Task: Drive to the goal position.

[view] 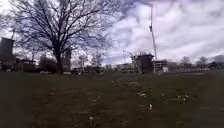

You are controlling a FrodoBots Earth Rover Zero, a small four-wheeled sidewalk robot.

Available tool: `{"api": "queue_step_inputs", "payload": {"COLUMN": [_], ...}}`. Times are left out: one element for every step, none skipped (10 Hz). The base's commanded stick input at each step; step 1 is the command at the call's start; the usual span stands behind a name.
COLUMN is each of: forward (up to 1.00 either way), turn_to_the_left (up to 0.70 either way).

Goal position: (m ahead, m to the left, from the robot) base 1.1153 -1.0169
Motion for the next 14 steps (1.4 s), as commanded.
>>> {"api": "queue_step_inputs", "payload": {"forward": [0.70, 0.70, 0.70, 0.70, 0.70, 0.70, 0.70, 0.70, 0.70, 0.70, 0.70, 0.70, 0.70, 0.70], "turn_to_the_left": [0.00, 0.00, 0.00, 0.00, 0.00, 0.00, 0.00, 0.00, 0.00, 0.00, 0.00, 0.00, 0.00, 0.00]}}
